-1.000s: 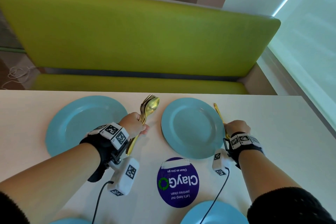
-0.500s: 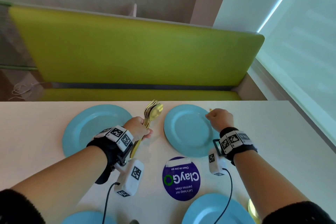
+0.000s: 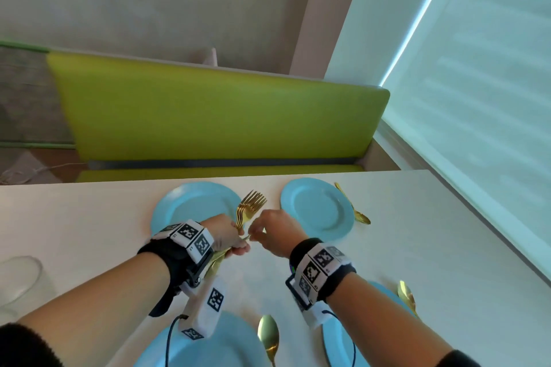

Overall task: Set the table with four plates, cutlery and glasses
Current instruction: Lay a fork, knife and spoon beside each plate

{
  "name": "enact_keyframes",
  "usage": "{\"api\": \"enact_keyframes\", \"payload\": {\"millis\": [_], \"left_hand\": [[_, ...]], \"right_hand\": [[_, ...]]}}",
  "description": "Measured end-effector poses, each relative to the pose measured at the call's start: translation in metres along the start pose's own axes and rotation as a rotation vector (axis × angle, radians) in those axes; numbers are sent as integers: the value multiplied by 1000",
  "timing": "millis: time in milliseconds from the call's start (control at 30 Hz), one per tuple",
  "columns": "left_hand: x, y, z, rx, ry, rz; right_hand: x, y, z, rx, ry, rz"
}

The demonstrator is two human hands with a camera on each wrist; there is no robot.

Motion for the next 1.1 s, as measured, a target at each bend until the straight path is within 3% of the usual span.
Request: {"api": "enact_keyframes", "payload": {"millis": [133, 467, 667, 833, 1100], "left_hand": [[22, -14, 32, 59, 3, -61], [39, -30, 61, 90, 70, -56], [42, -48, 39, 77, 31, -51], [56, -76, 14, -27, -27, 133], [67, -114, -19, -262, -65, 432]], "right_hand": [[45, 0, 16, -107, -34, -115], [87, 19, 29, 54, 24, -33], [60, 21, 5, 18, 39, -83], [17, 25, -19, 49, 137, -135], [-67, 32, -64, 6, 504, -342]]}}
Point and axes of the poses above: each hand's wrist, its own z-axis away from the middle knuckle, its own y-axis out of the palm, x = y × z, the point moved 8 cm from there along -z, towards the middle knuckle, and after that the axes turned 5 degrees about x, right-handed, at the moved point
